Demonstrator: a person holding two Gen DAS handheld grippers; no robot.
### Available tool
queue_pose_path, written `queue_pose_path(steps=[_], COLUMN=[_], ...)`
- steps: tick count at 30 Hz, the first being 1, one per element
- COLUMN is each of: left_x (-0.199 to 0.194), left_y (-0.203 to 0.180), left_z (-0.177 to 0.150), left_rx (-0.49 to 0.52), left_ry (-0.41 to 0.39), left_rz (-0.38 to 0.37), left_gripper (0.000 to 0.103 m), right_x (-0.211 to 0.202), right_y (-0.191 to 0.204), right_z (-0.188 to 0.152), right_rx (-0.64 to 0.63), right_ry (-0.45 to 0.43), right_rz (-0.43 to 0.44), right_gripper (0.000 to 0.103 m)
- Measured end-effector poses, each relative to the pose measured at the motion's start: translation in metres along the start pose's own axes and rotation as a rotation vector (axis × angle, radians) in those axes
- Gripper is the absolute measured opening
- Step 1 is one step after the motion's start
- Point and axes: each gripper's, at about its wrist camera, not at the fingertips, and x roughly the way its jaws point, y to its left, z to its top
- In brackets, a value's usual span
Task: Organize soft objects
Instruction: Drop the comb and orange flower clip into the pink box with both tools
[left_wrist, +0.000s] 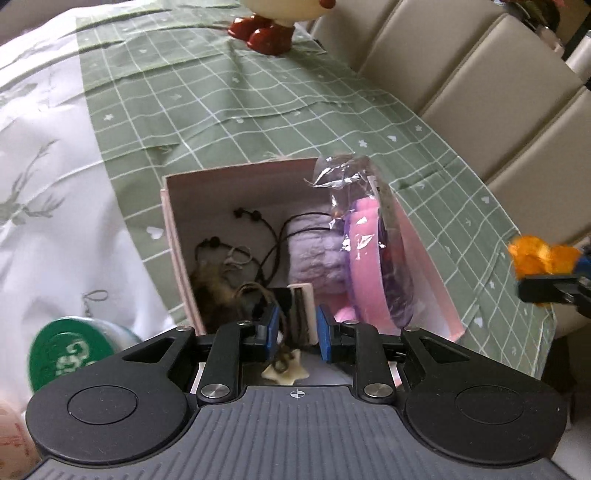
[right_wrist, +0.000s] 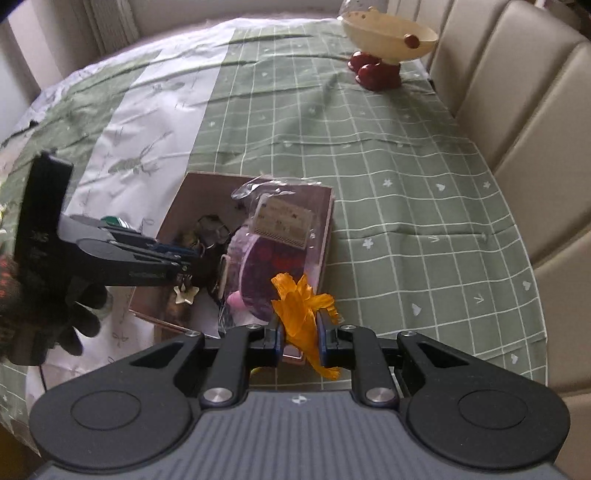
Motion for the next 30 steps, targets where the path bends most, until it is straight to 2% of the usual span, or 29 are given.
queue_pose_path(steps=[5, 11, 16, 20, 22, 23, 24, 25, 27, 30], left_x=[-0.022, -0.053, -0.079, -0.085, -0.085, -0.085, -0.084, -0.084, -0.086, -0.088], left_y=[0.013, 0.038, 0.052, 0.06, 0.064, 0.066, 0.069, 0.072, 0.079, 0.087], left_z=[-0.004, -0.026, -0.057, -0.092, -0.112, -0.121, -0.131, -0.14, -0.156, -0.174], left_rx=[0.009, -0.036, -0.068, -0.053, -0.03, -0.023, -0.02, -0.025, -0.046, -0.057], left_ry=[-0.016, -0.05, -0.106, -0.101, -0.083, -0.074, -0.064, -0.058, -0.066, -0.104], left_rz=[0.002, -0.029, -0.034, -0.012, 0.011, 0.025, 0.04, 0.052, 0.07, 0.092], left_gripper=[0.025, 0.025, 0.025, 0.025, 0.025, 0.025, 0.025, 0.025, 0.025, 0.025], right_x=[0.013, 0.041, 0.09, 0.129, 0.145, 0.15, 0.152, 0.15, 0.137, 0.108], right_y=[0.027, 0.06, 0.071, 0.079, 0.082, 0.082, 0.082, 0.084, 0.088, 0.101], right_z=[0.026, 0.064, 0.091, 0.092, 0.085, 0.081, 0.077, 0.072, 0.061, 0.038], right_rx=[-0.021, -0.045, 0.055, 0.103, 0.123, 0.136, 0.145, 0.148, 0.144, 0.09], right_ry=[-0.009, -0.044, -0.066, -0.108, -0.101, -0.092, -0.102, -0.124, -0.182, -0.328], right_rz=[0.013, -0.003, 0.001, -0.021, -0.023, -0.03, -0.028, -0.03, -0.051, -0.105], right_gripper=[0.017, 0.017, 0.017, 0.018, 0.026, 0.035, 0.039, 0.04, 0.056, 0.063])
